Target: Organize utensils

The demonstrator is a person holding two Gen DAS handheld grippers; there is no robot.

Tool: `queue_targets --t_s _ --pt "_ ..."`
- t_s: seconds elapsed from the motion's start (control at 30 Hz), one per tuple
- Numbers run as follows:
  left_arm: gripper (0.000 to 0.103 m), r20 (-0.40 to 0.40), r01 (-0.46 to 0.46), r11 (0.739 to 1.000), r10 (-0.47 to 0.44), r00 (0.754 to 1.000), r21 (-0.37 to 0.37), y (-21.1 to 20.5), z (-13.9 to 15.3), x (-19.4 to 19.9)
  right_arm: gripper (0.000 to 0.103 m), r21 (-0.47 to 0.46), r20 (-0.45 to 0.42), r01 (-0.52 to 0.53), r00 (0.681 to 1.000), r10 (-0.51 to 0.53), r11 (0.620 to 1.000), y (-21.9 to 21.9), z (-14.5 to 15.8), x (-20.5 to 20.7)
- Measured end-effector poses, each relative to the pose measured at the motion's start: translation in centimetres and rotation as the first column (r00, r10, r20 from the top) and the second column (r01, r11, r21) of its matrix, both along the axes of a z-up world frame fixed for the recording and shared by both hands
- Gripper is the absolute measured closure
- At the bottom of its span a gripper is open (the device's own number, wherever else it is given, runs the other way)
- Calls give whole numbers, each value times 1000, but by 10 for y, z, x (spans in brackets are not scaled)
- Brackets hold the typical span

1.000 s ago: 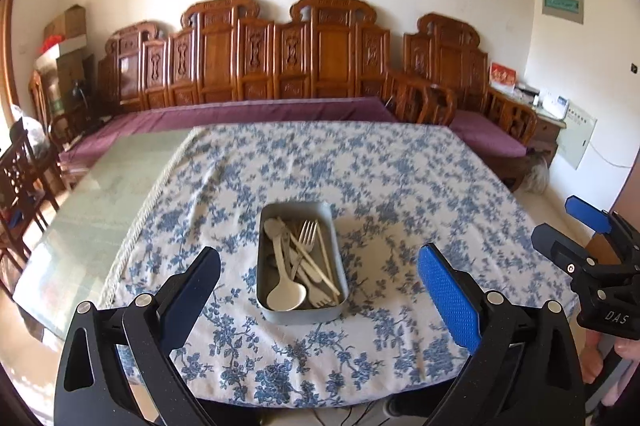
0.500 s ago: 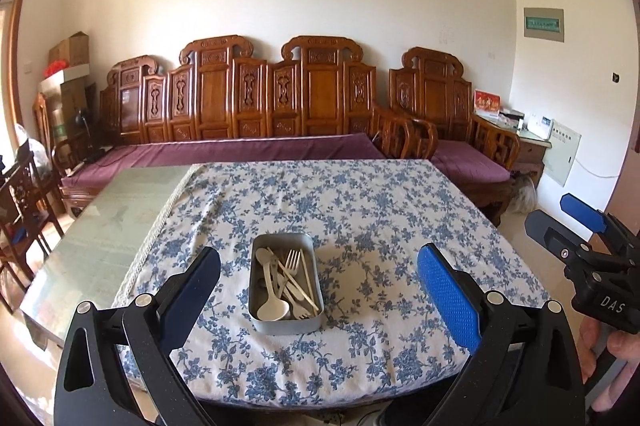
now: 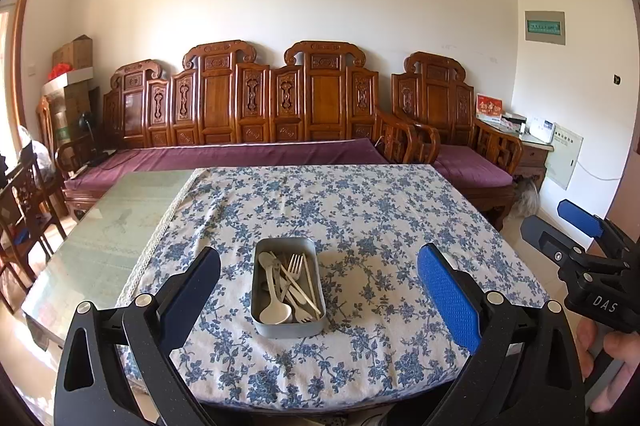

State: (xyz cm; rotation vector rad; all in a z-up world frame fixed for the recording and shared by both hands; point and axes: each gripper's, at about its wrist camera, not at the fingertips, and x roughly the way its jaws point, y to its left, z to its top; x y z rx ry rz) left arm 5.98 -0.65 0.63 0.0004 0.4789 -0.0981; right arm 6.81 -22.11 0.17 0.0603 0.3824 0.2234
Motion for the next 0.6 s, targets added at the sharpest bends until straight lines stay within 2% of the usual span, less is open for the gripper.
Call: queue_targets --t_s 0.6 --pt "8 10 4 1000 -4 1000 -3 -2 0 -3 3 4 6 1 1000 -1 1000 2 3 -1"
